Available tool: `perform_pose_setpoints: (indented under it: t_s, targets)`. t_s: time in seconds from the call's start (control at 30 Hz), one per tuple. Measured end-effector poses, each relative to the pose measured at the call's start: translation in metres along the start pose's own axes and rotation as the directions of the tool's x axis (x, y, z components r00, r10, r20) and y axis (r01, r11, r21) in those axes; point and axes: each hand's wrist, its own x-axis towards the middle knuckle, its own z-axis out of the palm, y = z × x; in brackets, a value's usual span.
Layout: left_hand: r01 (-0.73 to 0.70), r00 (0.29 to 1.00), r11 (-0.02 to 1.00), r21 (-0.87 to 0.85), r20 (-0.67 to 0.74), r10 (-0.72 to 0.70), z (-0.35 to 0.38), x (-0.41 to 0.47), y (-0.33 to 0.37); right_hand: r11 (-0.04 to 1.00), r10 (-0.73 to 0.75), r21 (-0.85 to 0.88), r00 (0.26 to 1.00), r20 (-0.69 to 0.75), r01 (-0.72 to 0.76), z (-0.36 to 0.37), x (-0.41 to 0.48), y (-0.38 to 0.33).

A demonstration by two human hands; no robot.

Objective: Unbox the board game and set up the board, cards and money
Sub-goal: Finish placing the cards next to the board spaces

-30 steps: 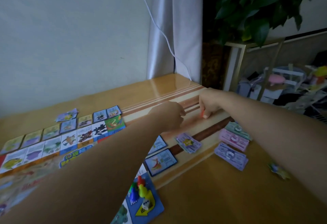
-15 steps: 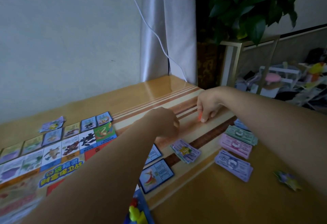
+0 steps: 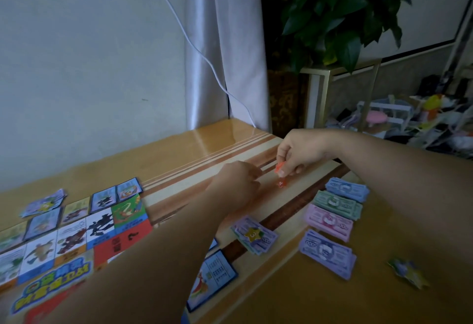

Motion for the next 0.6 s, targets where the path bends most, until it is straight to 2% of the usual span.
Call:
perform_pose_setpoints:
  t_s: [0.13,0.27,0.6]
  targets:
    - [-0.044,0.998,0.997,0.062,0.054,0.041,0.009,0.018,0.019,0.997,0.063,-0.050,0.998,-0.014,-0.064,-0.003,-0.003,0.011]
    - [-0.105,0.986,0.960,0.258,0.153,0.067,0.012,0.034,0.036,0.984,0.127,-0.121,0.991,-0.030,-0.130,0.004,0.002,0.023]
    - [-0.131,0.951,0.928,0.348,0.309,0.019,0.009,0.059,0.046,0.972,0.171,-0.166,0.985,0.029,-0.164,0.005,0.013,0.021]
